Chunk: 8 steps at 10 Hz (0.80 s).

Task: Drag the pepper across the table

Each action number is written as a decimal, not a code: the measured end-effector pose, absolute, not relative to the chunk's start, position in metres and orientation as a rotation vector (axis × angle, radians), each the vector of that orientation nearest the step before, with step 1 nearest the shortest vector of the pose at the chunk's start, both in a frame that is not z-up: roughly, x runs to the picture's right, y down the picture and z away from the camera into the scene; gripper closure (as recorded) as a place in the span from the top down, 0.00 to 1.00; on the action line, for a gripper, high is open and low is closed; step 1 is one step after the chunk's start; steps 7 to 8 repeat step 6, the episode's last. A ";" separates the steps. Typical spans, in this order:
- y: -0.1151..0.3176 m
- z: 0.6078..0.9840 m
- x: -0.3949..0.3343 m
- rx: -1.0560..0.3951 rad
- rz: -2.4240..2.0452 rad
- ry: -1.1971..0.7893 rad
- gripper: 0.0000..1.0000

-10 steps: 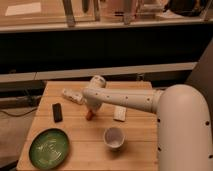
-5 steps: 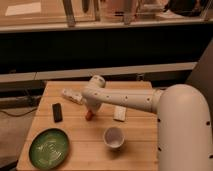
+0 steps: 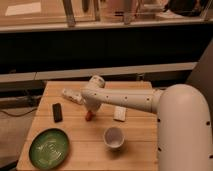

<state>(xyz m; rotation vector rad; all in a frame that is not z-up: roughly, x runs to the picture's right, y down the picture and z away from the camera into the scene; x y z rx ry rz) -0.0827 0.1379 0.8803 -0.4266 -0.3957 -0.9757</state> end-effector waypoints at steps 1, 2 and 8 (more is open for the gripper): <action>0.138 0.880 -0.083 -0.428 -0.977 -0.397 0.02; 0.139 0.880 -0.083 -0.428 -0.979 -0.397 0.02; 0.139 0.879 -0.085 -0.430 -0.983 -0.400 0.02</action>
